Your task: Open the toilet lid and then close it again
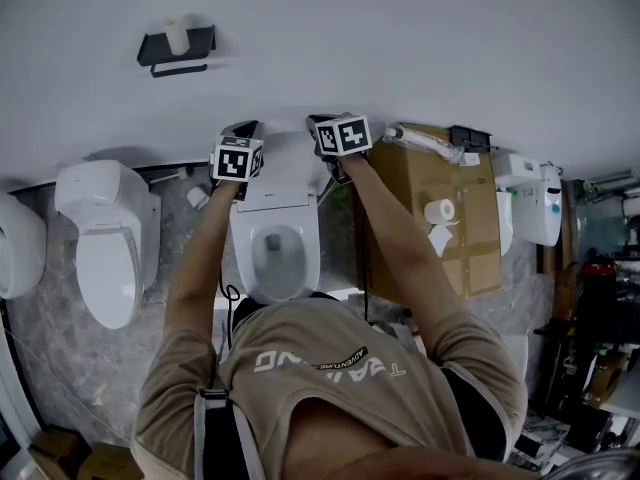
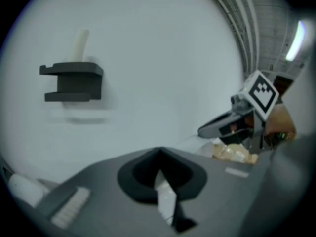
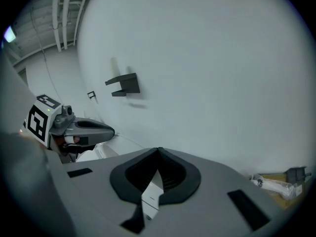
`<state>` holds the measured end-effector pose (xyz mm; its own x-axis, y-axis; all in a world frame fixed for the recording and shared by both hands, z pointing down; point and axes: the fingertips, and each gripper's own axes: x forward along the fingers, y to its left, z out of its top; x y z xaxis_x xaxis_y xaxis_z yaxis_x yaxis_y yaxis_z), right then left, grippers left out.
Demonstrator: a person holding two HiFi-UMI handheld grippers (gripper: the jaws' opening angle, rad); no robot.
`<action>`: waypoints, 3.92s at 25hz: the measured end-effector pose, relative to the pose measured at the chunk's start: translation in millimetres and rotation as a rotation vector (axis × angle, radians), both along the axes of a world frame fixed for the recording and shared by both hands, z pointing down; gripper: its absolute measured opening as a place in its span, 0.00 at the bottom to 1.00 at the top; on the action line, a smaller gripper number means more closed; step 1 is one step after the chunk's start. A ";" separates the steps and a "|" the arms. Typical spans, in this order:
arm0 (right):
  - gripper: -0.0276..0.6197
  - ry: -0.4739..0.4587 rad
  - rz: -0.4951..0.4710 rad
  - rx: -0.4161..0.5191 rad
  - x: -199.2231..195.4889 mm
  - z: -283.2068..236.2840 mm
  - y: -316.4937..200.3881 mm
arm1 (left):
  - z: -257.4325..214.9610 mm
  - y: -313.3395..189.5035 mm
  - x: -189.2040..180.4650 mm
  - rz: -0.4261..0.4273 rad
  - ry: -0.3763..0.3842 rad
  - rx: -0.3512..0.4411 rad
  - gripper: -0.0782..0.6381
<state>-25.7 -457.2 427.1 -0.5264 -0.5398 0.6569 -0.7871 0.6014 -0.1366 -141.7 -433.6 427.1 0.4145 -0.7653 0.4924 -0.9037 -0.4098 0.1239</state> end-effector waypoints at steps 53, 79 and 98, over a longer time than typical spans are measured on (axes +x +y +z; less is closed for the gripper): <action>0.06 -0.020 -0.022 -0.090 -1.0 5.1 -28.8 | 4.4 -30.4 -6.2 0.062 -0.085 -0.044 0.12; 0.06 -0.036 -0.084 -0.122 16.1 -0.5 89.6 | -3.3 88.2 11.8 0.140 -0.060 -0.018 0.12; 0.06 -0.009 -0.073 -0.221 33.8 27.4 221.9 | 22.3 220.0 30.2 0.257 -0.029 -0.068 0.12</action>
